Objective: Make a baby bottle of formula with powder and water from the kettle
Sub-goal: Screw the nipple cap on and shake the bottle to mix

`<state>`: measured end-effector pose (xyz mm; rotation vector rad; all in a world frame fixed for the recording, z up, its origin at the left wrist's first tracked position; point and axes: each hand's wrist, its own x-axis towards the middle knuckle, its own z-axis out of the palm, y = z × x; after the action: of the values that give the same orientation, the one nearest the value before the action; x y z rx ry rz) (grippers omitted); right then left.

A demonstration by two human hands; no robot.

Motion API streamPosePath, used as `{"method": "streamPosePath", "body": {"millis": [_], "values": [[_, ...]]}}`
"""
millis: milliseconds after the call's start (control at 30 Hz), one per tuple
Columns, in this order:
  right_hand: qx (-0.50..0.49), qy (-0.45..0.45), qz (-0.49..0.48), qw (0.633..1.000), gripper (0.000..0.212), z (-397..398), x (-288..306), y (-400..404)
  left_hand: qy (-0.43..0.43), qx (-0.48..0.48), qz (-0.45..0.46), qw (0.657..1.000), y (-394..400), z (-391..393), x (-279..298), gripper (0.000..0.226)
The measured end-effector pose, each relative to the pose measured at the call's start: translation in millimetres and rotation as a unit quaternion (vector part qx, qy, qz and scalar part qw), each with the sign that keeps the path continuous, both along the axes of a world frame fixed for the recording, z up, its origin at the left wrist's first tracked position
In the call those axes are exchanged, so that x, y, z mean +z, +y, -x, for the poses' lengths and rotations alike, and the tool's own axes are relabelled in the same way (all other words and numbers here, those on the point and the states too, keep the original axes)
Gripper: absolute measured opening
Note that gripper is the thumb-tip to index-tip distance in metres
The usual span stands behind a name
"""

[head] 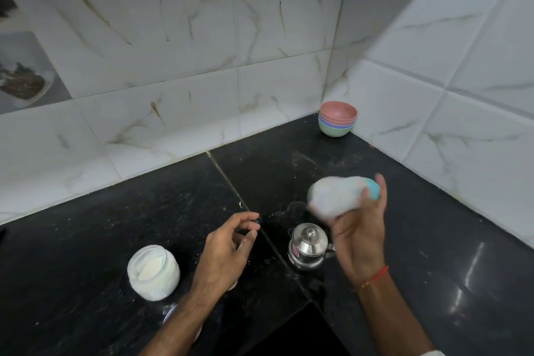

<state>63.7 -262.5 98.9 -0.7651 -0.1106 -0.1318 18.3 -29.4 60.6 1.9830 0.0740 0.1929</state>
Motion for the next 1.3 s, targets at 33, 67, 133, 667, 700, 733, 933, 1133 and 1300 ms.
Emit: {"method": "streamPosePath", "body": {"millis": [33,67,133,667,700,733,933,1133,1300], "values": [[0.059,-0.040,0.122,0.990,0.088,5,1,2,0.001,-0.002,-0.003,1.000,-1,-1,0,0.033],[0.130,-0.097,0.240,0.957,0.091,9,0,5,0.001,-0.004,-0.009,1.000,-3,-2,1,0.033],[0.183,-0.134,0.329,0.916,0.094,12,-2,8,0.000,-0.011,-0.016,1.000,-5,-4,2,0.035],[-0.018,-0.039,0.116,0.992,0.079,4,10,-7,-0.003,-0.012,0.008,1.000,-12,-7,4,0.033],[-0.072,-0.011,0.026,0.997,0.074,-1,11,-10,-0.004,-0.008,0.015,1.000,-12,-7,4,0.033],[-0.099,0.000,-0.041,0.994,0.069,-6,11,-13,-0.005,-0.008,0.018,1.000,-12,-7,3,0.033],[0.132,-0.129,0.324,0.928,0.092,7,-7,3,-0.010,-0.003,0.006,1.000,-11,-6,4,0.033],[-0.077,0.017,-0.079,0.994,0.095,-13,-2,-4,-0.026,0.016,0.014,0.999,-6,-7,10,0.030],[0.090,-0.059,0.206,0.973,0.089,2,-8,6,-0.026,0.020,0.004,0.999,1,-7,9,0.033]]}}
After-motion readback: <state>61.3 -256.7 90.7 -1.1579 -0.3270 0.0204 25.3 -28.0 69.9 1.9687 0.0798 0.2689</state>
